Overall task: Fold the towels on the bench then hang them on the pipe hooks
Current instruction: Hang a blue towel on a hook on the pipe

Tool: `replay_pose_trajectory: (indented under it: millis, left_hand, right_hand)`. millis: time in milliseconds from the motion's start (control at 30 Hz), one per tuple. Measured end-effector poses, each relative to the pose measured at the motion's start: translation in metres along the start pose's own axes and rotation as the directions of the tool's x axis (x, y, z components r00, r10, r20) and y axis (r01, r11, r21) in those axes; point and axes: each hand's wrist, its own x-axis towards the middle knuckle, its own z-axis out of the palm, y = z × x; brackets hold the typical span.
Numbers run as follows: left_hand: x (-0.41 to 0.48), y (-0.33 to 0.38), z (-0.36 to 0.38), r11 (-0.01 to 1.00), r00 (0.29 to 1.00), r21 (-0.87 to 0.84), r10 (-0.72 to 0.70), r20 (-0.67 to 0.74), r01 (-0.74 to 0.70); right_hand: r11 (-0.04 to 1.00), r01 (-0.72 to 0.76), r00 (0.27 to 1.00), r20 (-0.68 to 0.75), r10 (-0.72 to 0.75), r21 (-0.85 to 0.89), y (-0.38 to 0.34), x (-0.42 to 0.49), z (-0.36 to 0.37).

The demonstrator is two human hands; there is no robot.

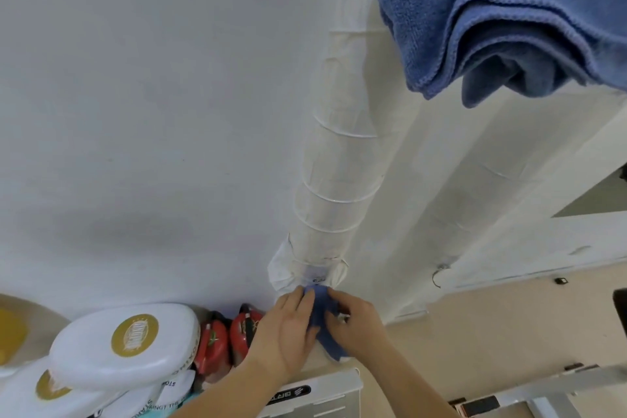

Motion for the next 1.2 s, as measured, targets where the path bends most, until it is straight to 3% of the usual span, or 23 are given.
replay_pose_trajectory:
  millis: [100, 300, 467, 667, 867, 933, 1033, 1200]
  left_hand:
    - [0.001, 0.006, -0.001, 0.998, 0.998, -0.049, -0.041, 0.043, 0.043]
    - [0.008, 0.0, 0.01, 1.0, 1.0, -0.027, -0.013, -0.005, 0.012]
    - [0.013, -0.001, 0.021, 0.993, 0.996, -0.084, -0.085, 0.014, 0.086]
    - [0.014, 0.011, 0.022, 0.94, 0.969, -0.26, -0.241, -0.055, 0.219]
    - [0.019, 0.01, 0.025, 0.971, 0.979, -0.131, -0.205, -0.01, 0.202]
    - [0.019, 0.01, 0.024, 0.963, 0.974, -0.158, -0.226, -0.028, 0.219]
    - [0.021, 0.014, 0.015, 0.984, 0.989, -0.1, -0.145, 0.025, 0.147]
    - [0.017, 0.013, -0.009, 0.978, 0.985, -0.135, -0.166, -0.055, 0.157]
  right_hand:
    - [1.0, 0.01, 0.994, 0.107, -0.007, -0.028, 0.003, -0.004, 0.001]
    - [0.96, 0.035, 0.996, 0.088, -0.01, -0.279, 0.004, 0.007, 0.01]
    - [0.988, -0.037, 0.999, 0.026, 0.041, -0.147, 0.01, 0.011, 0.014]
    - [0.991, -0.082, 0.987, 0.131, 0.095, -0.102, 0.008, 0.016, 0.02]
    - [0.993, -0.119, 0.991, 0.066, 0.119, -0.018, 0.012, 0.013, 0.026]
    - [0.991, -0.123, 0.988, 0.082, 0.127, -0.053, 0.008, 0.011, 0.025]
    - [0.988, -0.105, 0.986, 0.118, 0.118, -0.114, 0.003, 0.008, 0.016]
    - [0.995, -0.044, 0.999, 0.024, 0.046, -0.088, 0.0, 0.005, 0.006]
